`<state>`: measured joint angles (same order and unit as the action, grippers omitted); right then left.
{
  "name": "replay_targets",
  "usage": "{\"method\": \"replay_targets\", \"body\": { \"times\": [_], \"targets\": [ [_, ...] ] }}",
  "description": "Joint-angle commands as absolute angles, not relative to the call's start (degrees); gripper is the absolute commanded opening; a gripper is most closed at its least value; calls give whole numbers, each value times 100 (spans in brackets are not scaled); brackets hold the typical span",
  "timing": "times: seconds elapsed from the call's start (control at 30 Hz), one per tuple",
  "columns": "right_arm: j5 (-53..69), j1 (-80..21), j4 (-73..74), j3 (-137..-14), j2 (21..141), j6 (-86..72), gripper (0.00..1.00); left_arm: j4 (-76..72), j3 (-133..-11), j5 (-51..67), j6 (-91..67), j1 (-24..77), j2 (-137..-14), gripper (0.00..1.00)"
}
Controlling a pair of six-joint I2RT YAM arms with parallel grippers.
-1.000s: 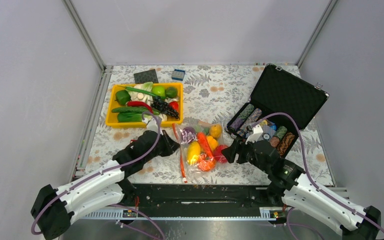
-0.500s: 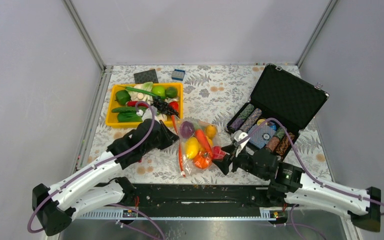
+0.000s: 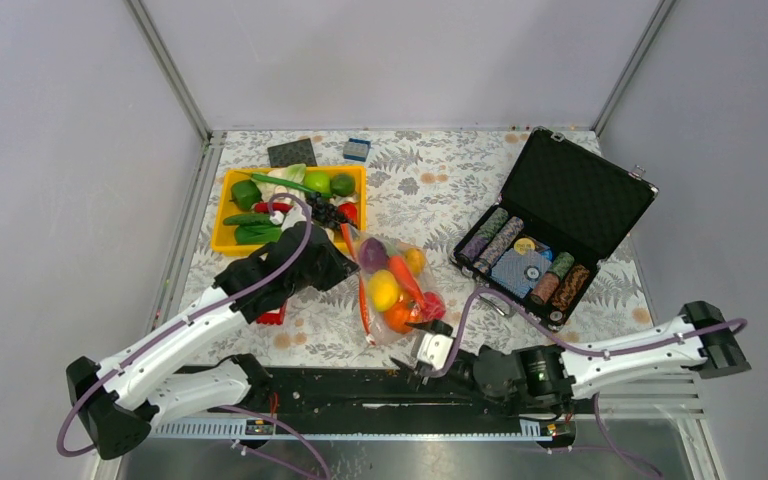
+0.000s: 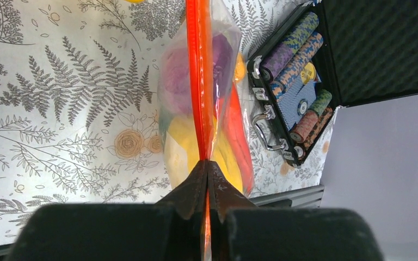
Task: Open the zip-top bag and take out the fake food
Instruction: Pick up the zipper food storage bag at the center of the board.
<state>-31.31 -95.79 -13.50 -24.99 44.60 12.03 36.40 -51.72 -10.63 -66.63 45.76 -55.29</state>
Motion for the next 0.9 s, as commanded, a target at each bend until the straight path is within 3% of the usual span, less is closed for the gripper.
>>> {"method": "replay_targets", "body": {
  "times": [0.0, 0.4, 0.57, 0.87],
  "targets": [
    [-4359, -10111, -3239, -2560, 5100, 1942, 73, 3848, -5625, -1262, -7130, 4597, -5511, 0],
    [-5642, -10316, -6326, -2488, 6861, 3387, 68, 3921, -5723, -1049, -7508, 4597, -5513, 0],
    [-5641, -10318, -6149, -2296, 6842, 3115, 60, 3920, -5743, -1052, -7545, 4593, -5502, 0],
    [-5613, -10317, -5826, -1973, 6802, 2676, 59, 3909, -5871, -929, -7563, 4597, -5591, 0]
  ]
}}
